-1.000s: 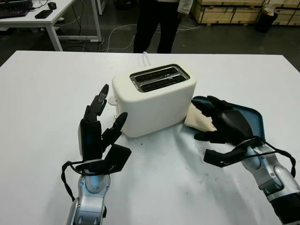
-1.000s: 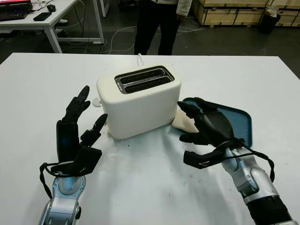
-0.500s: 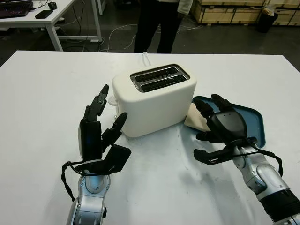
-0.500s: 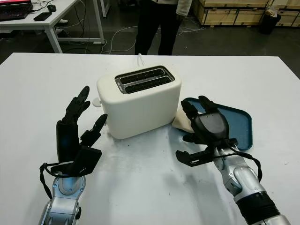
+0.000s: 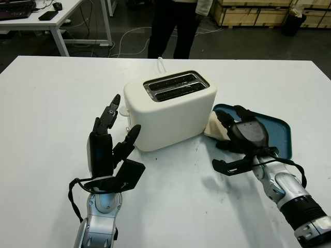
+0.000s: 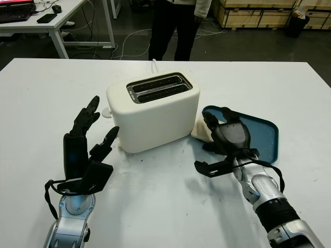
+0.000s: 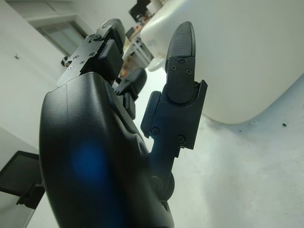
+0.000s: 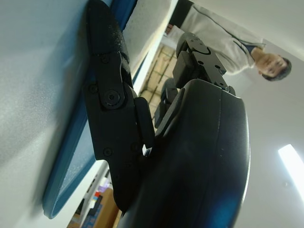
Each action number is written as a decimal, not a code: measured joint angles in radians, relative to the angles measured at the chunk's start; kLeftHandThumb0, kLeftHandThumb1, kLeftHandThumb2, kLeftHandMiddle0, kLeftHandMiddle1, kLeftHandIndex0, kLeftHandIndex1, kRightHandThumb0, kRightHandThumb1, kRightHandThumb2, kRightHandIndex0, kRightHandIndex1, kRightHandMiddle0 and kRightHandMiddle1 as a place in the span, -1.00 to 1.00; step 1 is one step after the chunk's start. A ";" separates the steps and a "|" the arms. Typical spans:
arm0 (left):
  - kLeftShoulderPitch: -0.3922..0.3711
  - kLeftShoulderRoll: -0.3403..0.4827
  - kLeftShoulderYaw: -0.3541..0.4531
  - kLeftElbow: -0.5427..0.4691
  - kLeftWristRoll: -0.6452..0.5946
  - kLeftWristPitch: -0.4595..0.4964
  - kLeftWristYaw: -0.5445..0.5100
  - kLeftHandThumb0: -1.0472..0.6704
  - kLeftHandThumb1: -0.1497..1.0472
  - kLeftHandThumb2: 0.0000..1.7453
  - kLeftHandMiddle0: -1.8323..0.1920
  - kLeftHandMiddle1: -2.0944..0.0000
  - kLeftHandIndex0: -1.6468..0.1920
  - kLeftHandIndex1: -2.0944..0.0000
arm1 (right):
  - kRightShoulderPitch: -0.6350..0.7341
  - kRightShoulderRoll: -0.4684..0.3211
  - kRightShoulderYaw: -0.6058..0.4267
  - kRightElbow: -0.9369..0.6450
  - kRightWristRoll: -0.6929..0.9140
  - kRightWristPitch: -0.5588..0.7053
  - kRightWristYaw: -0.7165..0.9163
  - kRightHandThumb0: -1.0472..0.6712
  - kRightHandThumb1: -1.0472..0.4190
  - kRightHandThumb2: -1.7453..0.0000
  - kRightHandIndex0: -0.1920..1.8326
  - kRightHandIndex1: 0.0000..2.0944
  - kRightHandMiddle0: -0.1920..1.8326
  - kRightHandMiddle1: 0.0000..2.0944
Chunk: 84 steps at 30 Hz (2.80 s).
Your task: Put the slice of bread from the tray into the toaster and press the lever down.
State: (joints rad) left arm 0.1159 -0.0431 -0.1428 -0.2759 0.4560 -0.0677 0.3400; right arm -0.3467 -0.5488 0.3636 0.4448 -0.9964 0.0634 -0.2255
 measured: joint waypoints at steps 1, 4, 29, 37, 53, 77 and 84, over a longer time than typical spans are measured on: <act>0.000 0.000 0.000 0.000 -0.001 0.000 0.000 -0.38 0.79 -0.69 0.67 0.24 0.35 1.00 | -0.001 0.000 0.001 0.003 0.001 -0.003 -0.004 -0.65 -0.83 0.94 -0.57 -0.97 -0.54 -0.98; 0.000 0.000 0.000 0.000 0.000 -0.002 0.002 -0.40 0.79 -0.69 0.66 0.23 0.35 0.99 | -0.001 0.000 0.001 0.013 0.003 -0.013 -0.027 -0.53 -0.83 0.90 -0.37 -0.90 -0.40 -0.94; 0.000 0.000 0.001 0.000 0.000 -0.005 0.013 -0.36 0.79 -0.69 0.65 0.24 0.35 0.99 | 0.008 -0.008 0.001 0.051 0.013 -0.098 -0.240 -0.24 -0.83 0.68 -0.22 0.67 -0.29 0.43; 0.000 0.000 0.001 0.000 0.000 -0.005 0.014 -0.39 0.79 -0.69 0.64 0.24 0.34 0.99 | 0.008 -0.021 0.003 0.046 0.013 -0.128 -0.321 -0.24 -0.83 0.69 -0.22 0.67 -0.37 0.59; 0.000 0.000 0.001 0.000 -0.002 -0.005 0.011 -0.36 0.79 -0.70 0.64 0.25 0.34 0.99 | -0.096 -0.202 -0.036 0.036 0.000 -0.241 -0.376 -0.21 -0.83 0.60 -0.20 0.67 -0.45 0.67; -0.030 0.002 0.001 0.004 -0.007 -0.005 -0.021 -0.40 0.79 -0.71 0.69 0.21 0.37 1.00 | -0.502 -0.326 -0.239 0.364 0.596 -0.621 0.457 -0.12 -0.83 0.73 -0.12 0.49 -0.06 0.08; -0.030 0.001 0.000 0.006 -0.006 -0.005 -0.020 -0.41 0.79 -0.71 0.69 0.19 0.37 1.00 | -0.679 -0.313 -0.276 0.482 0.712 -0.633 0.655 -0.16 -0.83 0.76 -0.14 0.64 -0.20 0.43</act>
State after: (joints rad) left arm 0.0855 -0.0424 -0.1427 -0.2696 0.4495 -0.0728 0.3203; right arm -1.0258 -0.8617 0.0876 0.9271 -0.2841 -0.5699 0.4298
